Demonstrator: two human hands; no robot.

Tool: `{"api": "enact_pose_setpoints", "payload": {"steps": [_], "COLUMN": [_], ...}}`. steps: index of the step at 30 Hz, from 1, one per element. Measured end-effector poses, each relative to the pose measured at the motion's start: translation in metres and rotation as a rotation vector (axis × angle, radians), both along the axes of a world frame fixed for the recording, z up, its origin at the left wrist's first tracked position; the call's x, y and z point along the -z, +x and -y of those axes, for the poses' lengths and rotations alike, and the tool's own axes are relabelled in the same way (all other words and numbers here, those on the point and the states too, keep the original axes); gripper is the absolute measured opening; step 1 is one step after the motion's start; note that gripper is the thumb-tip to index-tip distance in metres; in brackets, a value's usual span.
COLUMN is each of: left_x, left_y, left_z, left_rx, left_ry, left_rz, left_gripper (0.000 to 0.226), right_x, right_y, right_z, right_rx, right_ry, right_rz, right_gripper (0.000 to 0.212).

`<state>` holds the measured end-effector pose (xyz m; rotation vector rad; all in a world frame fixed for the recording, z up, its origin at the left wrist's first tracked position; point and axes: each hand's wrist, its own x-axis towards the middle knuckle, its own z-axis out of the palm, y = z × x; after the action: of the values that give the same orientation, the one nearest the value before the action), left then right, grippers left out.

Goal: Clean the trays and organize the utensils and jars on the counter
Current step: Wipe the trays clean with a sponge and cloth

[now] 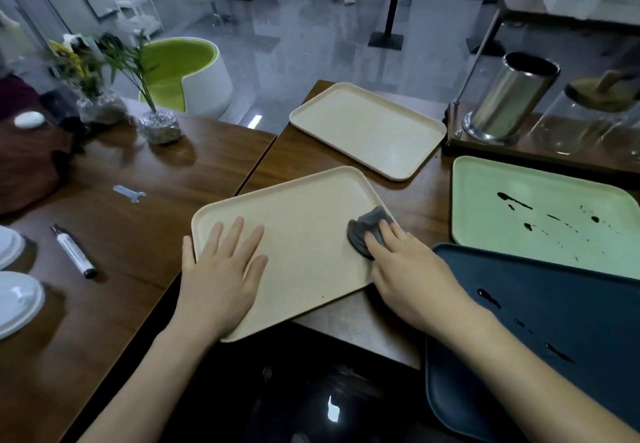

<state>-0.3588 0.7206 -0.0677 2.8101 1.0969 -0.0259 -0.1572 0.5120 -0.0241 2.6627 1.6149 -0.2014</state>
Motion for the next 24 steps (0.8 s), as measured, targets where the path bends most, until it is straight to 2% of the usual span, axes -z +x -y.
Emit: {"api": "enact_pose_setpoints", "payload": {"steps": [2, 4, 8, 12, 18, 24], "left_x": [0.002, 0.003, 0.004, 0.005, 0.001, 0.003], "left_y": [0.001, 0.004, 0.001, 0.001, 0.000, 0.000], "left_z": [0.000, 0.000, -0.003, -0.003, 0.000, 0.001], "left_rx": [-0.005, -0.006, 0.009, -0.014, 0.002, -0.001], "left_ry": [-0.024, -0.014, 0.008, -0.009, -0.021, -0.023], "left_rz": [0.021, 0.040, 0.060, 0.079, 0.077, 0.076], "left_gripper": [0.064, 0.061, 0.061, 0.051, 0.061, 0.054], "right_x": [0.013, 0.024, 0.027, 0.026, 0.009, 0.010], "right_y": [-0.026, -0.060, -0.096, -0.067, 0.006, 0.030], "right_z": [-0.017, -0.037, -0.052, -0.030, -0.010, -0.050], "right_rx": [-0.032, -0.121, -0.197, -0.178, 0.008, 0.019], "right_ry": [0.057, 0.115, 0.191, 0.120, -0.093, -0.088], "right_rz": [-0.008, -0.096, -0.168, -0.092, -0.004, -0.103], "right_gripper": [0.066, 0.069, 0.069, 0.069, 0.090, 0.078]}}
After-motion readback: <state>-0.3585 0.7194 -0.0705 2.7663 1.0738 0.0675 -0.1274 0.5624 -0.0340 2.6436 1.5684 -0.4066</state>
